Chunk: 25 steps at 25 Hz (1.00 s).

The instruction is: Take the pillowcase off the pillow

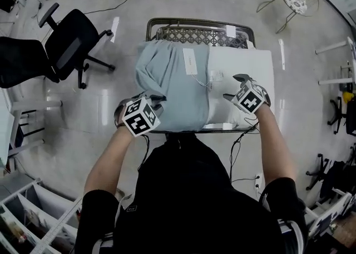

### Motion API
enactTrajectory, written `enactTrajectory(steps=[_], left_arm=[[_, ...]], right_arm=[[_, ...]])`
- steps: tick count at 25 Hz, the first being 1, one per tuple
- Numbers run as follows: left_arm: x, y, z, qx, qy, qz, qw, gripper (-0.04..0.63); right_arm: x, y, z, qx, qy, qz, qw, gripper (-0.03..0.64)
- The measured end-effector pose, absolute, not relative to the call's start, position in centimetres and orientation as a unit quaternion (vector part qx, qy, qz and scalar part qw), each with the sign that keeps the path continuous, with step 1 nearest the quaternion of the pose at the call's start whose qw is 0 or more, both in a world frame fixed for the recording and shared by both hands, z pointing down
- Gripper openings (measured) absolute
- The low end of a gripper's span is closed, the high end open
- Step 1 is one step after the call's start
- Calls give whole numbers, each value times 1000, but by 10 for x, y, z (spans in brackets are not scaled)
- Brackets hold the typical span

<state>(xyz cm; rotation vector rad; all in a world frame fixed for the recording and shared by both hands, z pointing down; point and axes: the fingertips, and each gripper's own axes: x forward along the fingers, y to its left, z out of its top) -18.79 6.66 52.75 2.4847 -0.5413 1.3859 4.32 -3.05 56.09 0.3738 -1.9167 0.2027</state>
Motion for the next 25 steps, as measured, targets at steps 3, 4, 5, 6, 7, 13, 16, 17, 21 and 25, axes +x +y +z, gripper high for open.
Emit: enactTrajectory(steps=[3,4,5,6,7,13,16,17,21,25], left_arm=[[-200,96,526,846,-144,484,173,63],[-205,104,522,842,-135,488,186,82],[-209,110,518,838,-130,492,196,107],[-215,112,513,836,-128,493,205,115],[-221,112,509,833,-133,493,210,123],[-255,62,495,808,-208,513,202,161],[-250,24,486,827,-252,455,212,161],[-250,11,486,830,-269,437,217,161],[-283,-28,512,793,-342,457,214,161],[-324,-46,554,756,-388,463,254,190]], right_arm=[[33,-41,575,129,-820,89,550,364],[29,-45,578,120,-822,87,550,364],[25,-50,581,112,-824,84,549,364],[21,-55,582,106,-826,79,547,364],[16,-61,583,101,-829,74,546,364],[10,-96,584,89,-837,60,537,364],[12,-111,586,87,-838,60,535,364],[12,-114,587,87,-839,61,534,364],[13,-126,594,86,-839,67,533,364],[13,-145,595,97,-837,57,536,364]])
